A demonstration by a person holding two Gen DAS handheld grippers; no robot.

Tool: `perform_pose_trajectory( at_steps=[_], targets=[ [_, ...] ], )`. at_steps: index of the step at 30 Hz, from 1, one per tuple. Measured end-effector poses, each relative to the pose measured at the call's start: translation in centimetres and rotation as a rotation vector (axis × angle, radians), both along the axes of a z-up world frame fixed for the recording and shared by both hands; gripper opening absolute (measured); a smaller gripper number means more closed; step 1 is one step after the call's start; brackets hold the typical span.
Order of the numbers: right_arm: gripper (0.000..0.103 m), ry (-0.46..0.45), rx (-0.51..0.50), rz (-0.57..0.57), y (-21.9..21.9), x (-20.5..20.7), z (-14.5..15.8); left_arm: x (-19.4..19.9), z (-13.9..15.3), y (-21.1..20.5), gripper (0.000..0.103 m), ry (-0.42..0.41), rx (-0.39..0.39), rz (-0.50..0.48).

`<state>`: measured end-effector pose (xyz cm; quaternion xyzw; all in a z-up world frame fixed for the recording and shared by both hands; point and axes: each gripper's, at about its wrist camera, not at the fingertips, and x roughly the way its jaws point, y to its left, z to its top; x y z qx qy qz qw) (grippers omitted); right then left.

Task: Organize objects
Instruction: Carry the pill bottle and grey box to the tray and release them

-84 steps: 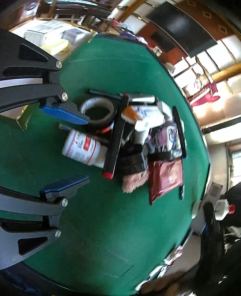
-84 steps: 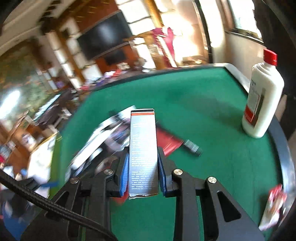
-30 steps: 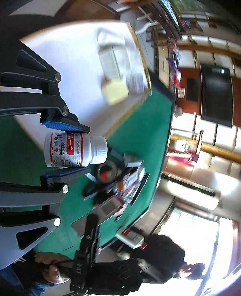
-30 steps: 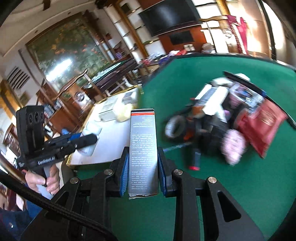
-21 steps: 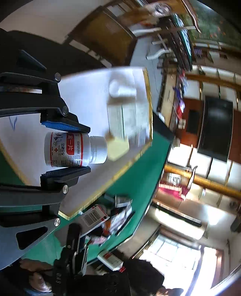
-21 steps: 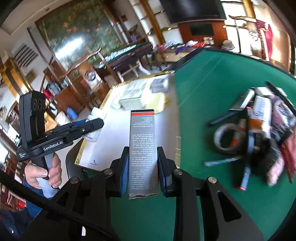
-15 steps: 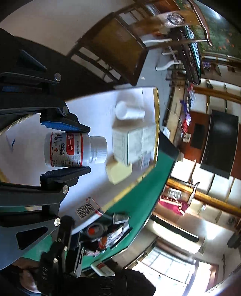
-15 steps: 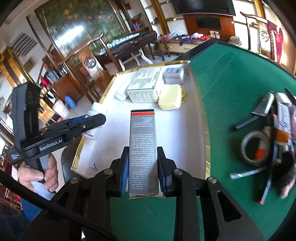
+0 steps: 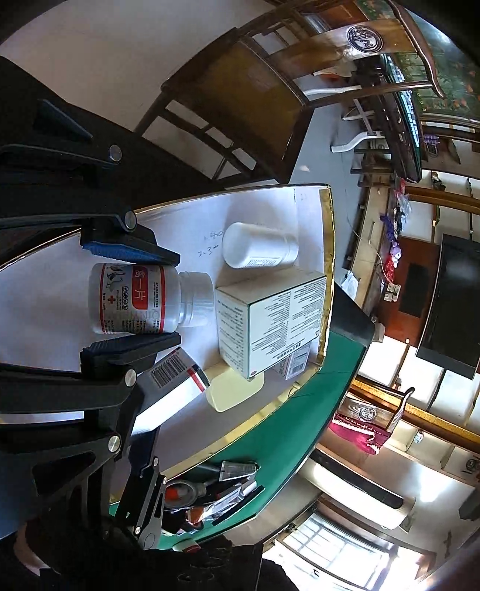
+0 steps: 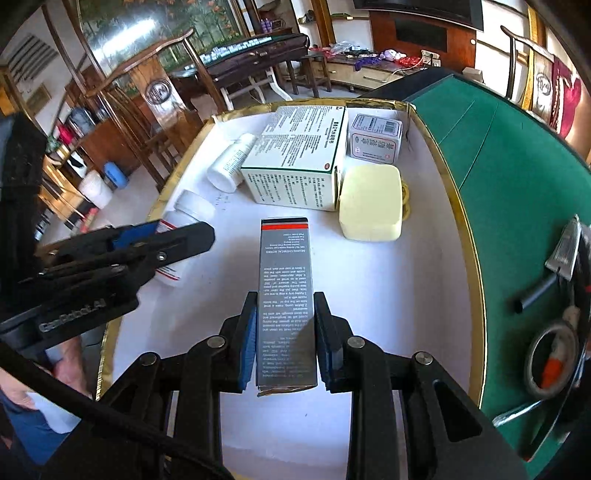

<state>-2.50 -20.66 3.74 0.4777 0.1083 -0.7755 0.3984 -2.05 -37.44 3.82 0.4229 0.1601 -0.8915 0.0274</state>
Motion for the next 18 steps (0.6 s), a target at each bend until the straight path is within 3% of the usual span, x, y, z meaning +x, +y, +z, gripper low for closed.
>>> perform_pose_trajectory(
  at_steps=[5,9,18],
  targets=[
    [0.025,-0.002,0.021,-0.020,-0.6,-0.7,0.2,-1.4,0.0,-0.1,0.031,-0.017,0.007,0.006],
    [0.025,0.008,0.035,-0.024,-0.8,-0.9,0.0,-2.3,-0.3,0.1,0.031,-0.042,-0.031,0.014],
    [0.026,-0.014,0.062,-0.022,-0.8,-1.2,-0.9,-2.3,-0.3,0.5,0.033,-0.067,-0.043,0.011]
  ],
)
